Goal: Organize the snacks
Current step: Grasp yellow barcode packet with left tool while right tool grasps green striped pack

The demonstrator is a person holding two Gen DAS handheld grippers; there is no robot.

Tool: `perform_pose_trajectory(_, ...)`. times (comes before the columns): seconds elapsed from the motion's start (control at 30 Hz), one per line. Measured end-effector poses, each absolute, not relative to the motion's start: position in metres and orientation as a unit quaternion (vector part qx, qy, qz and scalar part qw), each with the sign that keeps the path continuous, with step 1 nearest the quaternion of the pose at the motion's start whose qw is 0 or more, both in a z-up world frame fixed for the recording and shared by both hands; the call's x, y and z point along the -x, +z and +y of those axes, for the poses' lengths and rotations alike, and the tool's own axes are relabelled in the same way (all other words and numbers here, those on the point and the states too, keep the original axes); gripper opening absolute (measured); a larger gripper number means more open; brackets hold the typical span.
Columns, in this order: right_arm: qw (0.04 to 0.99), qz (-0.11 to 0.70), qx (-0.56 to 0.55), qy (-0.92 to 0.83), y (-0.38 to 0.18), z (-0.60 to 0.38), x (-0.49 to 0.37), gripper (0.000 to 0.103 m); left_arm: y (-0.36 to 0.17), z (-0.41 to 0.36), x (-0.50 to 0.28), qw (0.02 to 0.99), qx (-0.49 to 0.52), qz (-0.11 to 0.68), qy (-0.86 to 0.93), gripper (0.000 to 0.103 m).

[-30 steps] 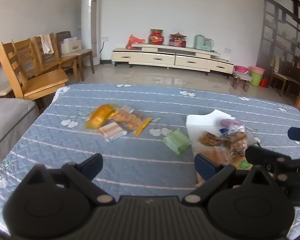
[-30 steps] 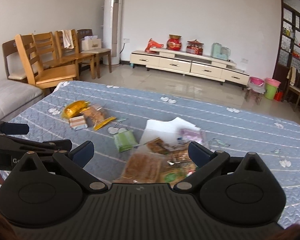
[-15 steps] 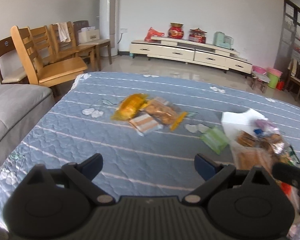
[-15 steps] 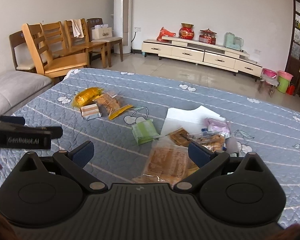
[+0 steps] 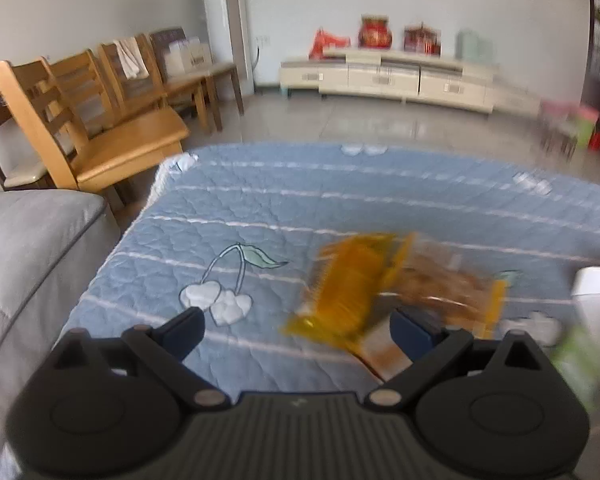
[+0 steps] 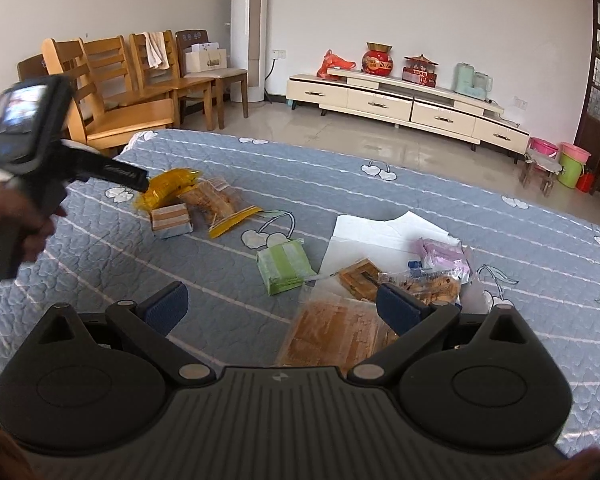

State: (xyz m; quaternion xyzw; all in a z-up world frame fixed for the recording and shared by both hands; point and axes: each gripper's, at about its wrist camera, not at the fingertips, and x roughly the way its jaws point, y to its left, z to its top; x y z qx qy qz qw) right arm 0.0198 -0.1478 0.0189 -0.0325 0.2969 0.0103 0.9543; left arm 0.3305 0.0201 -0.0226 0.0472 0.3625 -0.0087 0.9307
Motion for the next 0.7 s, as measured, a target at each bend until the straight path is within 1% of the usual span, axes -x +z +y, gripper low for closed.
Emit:
perform_pose_trajectory(0.07,0.954,0.298,0.031,0.010,0.018,-0.149,-0.024,0.103,-0.033,0.024,-0.353,0.921,-0.050,0.387,-0.009,0.097)
perform_pose_trajectory(0.17,0.952,0.304,0.032,0.010,0.014,-0.151,-0.033,0.103,-0.044,0.027,-0.378,0.909,-0.027,0.415,-0.030,0.097)
perform_pose_trajectory(0.27,0.950,0.310,0.038,0.013,0.010,-0.149,-0.046,0.103,-0.050,0.022,-0.389,0.907,-0.036,0.417,-0.032,0.096)
perform_pose_trajectory(0.3,0.949,0.312,0.040,0.015,0.008,-0.148,-0.051,0.103,-0.053,0.021,-0.392,0.905,-0.035,0.422,-0.035,0.095)
perform_pose_trajectory(0.37,0.948,0.316,0.044,0.018,0.006,-0.146,-0.059,0.103,-0.060,0.021,-0.399,0.902,-0.029,0.429,-0.043,0.086)
perform_pose_trajectory(0.4,0.947,0.318,0.046,0.020,0.005,-0.145,-0.063,0.103,-0.062,0.021,-0.400,0.902,-0.028,0.428,-0.047,0.085)
perform_pose_trajectory(0.43,0.946,0.320,0.048,0.021,0.004,-0.145,-0.068,0.103,-0.062,0.021,-0.400,0.906,-0.030,0.420,-0.049,0.081)
perform_pose_trajectory(0.47,0.946,0.321,0.048,0.022,0.004,-0.145,-0.071,0.103,-0.061,0.020,-0.400,0.908,-0.032,0.415,-0.054,0.070)
perform_pose_trajectory(0.5,0.945,0.322,0.048,0.021,0.003,-0.145,-0.075,0.103,-0.060,0.021,-0.399,0.910,-0.029,0.410,-0.062,0.062)
perform_pose_trajectory(0.57,0.944,0.326,0.047,0.023,0.002,-0.144,-0.082,0.103,-0.056,0.022,-0.396,0.912,-0.028,0.405,-0.064,0.032)
perform_pose_trajectory(0.67,0.942,0.332,0.045,0.026,0.000,-0.145,-0.093,0.103,-0.054,0.028,-0.391,0.912,-0.021,0.404,-0.069,0.018)
perform_pose_trajectory(0.7,0.940,0.336,0.047,0.027,-0.001,-0.145,-0.098,0.103,-0.052,0.031,-0.386,0.913,-0.016,0.402,-0.068,0.017)
